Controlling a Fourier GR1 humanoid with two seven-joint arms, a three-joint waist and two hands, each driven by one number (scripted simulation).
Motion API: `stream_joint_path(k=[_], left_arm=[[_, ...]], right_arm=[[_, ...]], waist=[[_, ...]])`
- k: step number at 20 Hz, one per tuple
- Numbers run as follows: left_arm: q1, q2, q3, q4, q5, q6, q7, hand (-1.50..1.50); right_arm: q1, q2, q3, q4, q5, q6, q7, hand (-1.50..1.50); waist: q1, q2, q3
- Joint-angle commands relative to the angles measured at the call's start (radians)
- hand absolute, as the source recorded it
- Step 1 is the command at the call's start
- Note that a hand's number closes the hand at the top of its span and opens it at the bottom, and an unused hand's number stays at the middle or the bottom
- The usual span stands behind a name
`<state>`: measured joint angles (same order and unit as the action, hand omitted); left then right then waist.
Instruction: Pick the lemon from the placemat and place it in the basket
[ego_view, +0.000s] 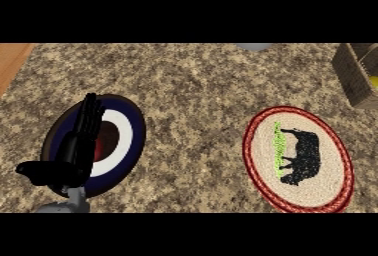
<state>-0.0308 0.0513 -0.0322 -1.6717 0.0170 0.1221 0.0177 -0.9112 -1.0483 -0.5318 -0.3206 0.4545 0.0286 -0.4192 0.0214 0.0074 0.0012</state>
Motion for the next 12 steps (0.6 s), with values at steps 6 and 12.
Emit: stream_joint_path(k=[6,12], left_arm=[[0.016,-0.029,-0.039,-0.019,-0.034,0.024,0.007,0.00],[0.012,0.012,0.007,-0.051,-0.002,0.001,0.034,0.00]], right_arm=[[0.063,-0.190,-0.129,0.094,-0.121,0.180,-0.047,-1.50],[0.112,-0.286,-0.177,0.138,-0.173,0.348,-0.101,-1.50]], waist=[[-0.004,0.001,0.002],[-0.002,0.002,0.003]])
